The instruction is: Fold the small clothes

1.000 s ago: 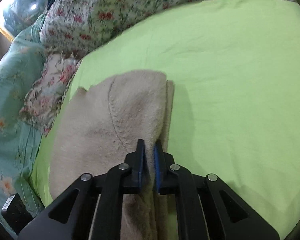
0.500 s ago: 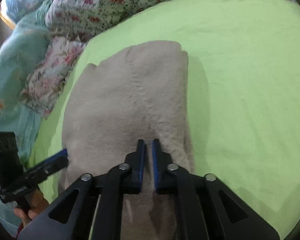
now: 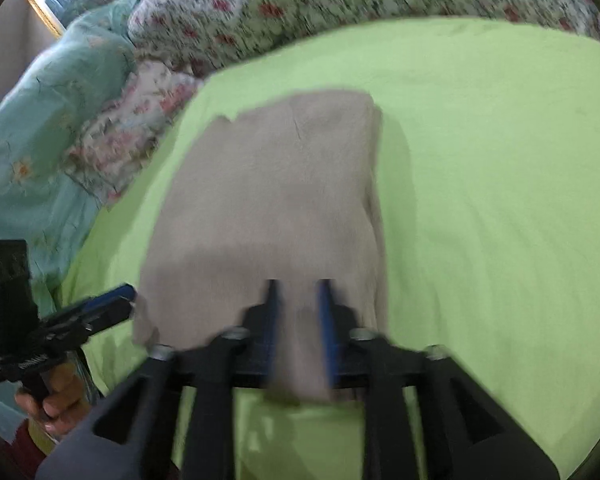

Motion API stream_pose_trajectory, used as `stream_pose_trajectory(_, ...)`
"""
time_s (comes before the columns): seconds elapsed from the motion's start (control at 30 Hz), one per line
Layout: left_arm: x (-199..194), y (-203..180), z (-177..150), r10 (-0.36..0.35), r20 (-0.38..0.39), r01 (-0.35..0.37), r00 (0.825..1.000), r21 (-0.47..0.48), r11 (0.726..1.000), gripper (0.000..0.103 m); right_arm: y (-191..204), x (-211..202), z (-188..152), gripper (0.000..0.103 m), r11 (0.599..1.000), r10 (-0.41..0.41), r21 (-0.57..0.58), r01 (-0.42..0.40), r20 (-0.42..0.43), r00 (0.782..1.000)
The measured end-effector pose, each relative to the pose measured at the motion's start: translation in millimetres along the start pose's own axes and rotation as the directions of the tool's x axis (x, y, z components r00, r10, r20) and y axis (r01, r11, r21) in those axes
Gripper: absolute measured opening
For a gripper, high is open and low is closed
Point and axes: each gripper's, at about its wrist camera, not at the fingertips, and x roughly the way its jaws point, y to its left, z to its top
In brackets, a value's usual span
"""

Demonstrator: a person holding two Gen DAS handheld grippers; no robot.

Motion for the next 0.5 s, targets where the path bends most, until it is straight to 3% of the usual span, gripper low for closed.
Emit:
stream_pose_trajectory(0.1, 13, 7, -15, 0.014, -0.047, -0.016, 0.999, -0.028, 0.999, 0.048, -7, 3, -19, 0.037, 1.0, 0.015, 0.012, -0.015, 0.0, 1.0)
stream_pose_trajectory(0.23, 11, -2, -21, 0.059, -0.039, -0.059, 0.997, 0.002, 0.998, 0.05, 4, -6, -23, 0.037, 0.999, -0.035, -0.018, 0.035, 0.014, 0.999)
stream_pose_trajectory(0.37, 1, -10, -20, 0.088, -0.018, -0.089, 0.996, -0.015, 0.996, 0.062, 8, -23, -29, 0.037, 0.999, -0.041, -0.011, 0.042, 0.039, 0.998)
stream_pose_trajectory(0.4, -4, -11, -23, 0.105, -0.008, -0.105, 0.994, -0.019, 0.994, 0.066, 9, -26, -31, 0.04, 0.999, -0.047, -0.011, 0.047, 0.045, 0.998)
stream_pose_trajectory(0.47, -15, -11, -30, 0.158, 0.014, -0.158, 0.987, -0.027, 0.987, 0.084, 13, -38, -39, 0.053, 0.997, -0.077, -0.026, 0.079, 0.07, 0.995)
stream_pose_trajectory(0.5, -20, -8, -33, 0.178, 0.015, -0.177, 0.984, -0.032, 0.984, 0.088, 15, -44, -44, 0.064, 0.995, -0.092, -0.035, 0.095, 0.085, 0.992)
